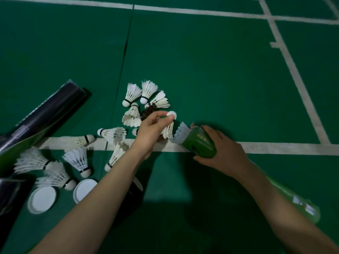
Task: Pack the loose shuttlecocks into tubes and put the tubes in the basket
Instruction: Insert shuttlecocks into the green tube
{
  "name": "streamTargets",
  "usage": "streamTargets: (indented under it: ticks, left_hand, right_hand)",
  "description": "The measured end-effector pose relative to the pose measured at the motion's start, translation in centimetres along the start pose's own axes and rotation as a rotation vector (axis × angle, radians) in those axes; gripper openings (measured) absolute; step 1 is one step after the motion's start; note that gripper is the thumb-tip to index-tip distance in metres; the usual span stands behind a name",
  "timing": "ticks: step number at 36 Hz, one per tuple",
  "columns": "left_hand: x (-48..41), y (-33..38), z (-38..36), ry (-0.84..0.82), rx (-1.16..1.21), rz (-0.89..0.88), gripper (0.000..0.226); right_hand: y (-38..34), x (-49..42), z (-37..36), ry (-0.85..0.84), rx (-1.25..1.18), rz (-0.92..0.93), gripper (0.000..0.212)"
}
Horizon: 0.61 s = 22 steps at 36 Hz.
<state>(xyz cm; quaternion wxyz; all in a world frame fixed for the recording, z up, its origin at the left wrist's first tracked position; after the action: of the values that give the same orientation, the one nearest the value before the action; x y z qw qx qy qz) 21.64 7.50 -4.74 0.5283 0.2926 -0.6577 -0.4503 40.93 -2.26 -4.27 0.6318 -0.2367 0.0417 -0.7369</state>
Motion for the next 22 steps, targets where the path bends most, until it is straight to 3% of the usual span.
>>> streamTargets:
  ticks: [9, 12, 16, 22]
  left_hand:
    - [0.1, 0.8, 1.4, -0.016, 0.128, -0.028, 0.02]
    - [-0.1, 1.0, 2.0, 0.018, -0.015, -0.012, 0.031]
    - [-0.2, 0.5, 3.0, -0.044, -0.316, -0.031, 0.026]
    - [0.4, 0.6, 2.0, -0.221, -0.329, -0.035, 0.017]
  right_hand:
    - [-0.3, 0.1, -0.7, 0.006, 0.044, 0.0, 0.095]
    - [-0.5, -0.1, -0.7, -0.004, 0.067, -0.004, 0.095]
    - [-0.6, -0.3, -0.7, -0.021, 0.055, -0.008, 0.096]
    - [-1.1, -0.3, -0.6, -0.029, 0.023, 0.019, 0.097]
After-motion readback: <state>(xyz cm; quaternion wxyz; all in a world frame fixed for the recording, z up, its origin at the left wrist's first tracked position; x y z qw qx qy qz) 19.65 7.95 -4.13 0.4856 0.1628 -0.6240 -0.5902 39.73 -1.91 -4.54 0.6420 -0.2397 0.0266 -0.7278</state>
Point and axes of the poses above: each hand's wrist, its own x-axis away from the middle knuckle, its own z-axis out of the back of the hand, y = z × x, the point moved 1 cm from there along -x, towards the middle knuckle, and after that the axes turned 2 degrees about -z, right-handed, at the moved point
